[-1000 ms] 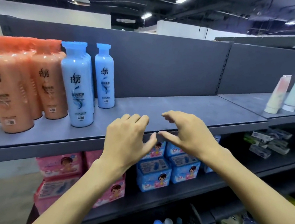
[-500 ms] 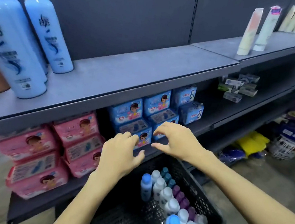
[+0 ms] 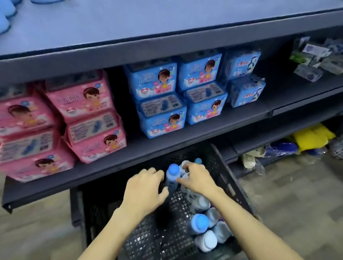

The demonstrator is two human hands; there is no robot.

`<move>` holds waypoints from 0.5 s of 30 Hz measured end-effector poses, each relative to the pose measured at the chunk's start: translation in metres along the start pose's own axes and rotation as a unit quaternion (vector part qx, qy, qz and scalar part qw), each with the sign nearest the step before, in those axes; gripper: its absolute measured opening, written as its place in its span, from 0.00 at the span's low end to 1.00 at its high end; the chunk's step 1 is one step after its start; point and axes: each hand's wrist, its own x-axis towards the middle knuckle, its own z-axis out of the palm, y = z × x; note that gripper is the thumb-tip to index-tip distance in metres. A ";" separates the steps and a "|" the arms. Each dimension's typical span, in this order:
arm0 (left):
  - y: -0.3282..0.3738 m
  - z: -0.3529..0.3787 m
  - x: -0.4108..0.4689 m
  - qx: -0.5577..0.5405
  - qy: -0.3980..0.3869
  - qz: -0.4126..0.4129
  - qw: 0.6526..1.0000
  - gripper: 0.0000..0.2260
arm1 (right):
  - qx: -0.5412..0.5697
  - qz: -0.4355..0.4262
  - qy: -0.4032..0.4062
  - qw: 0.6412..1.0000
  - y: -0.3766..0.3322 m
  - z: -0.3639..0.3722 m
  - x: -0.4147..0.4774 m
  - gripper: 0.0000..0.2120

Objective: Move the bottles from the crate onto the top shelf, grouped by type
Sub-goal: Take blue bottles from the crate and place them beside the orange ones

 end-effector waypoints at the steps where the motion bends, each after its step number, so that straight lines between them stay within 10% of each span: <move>1: -0.001 0.008 0.000 -0.004 -0.007 -0.005 1.000 0.14 | 0.030 0.020 -0.004 0.999 0.002 0.013 0.007 0.23; 15: -0.021 0.099 -0.007 -0.043 -0.052 -0.067 0.995 0.13 | 0.132 0.116 -0.007 0.984 0.019 0.112 0.083 0.37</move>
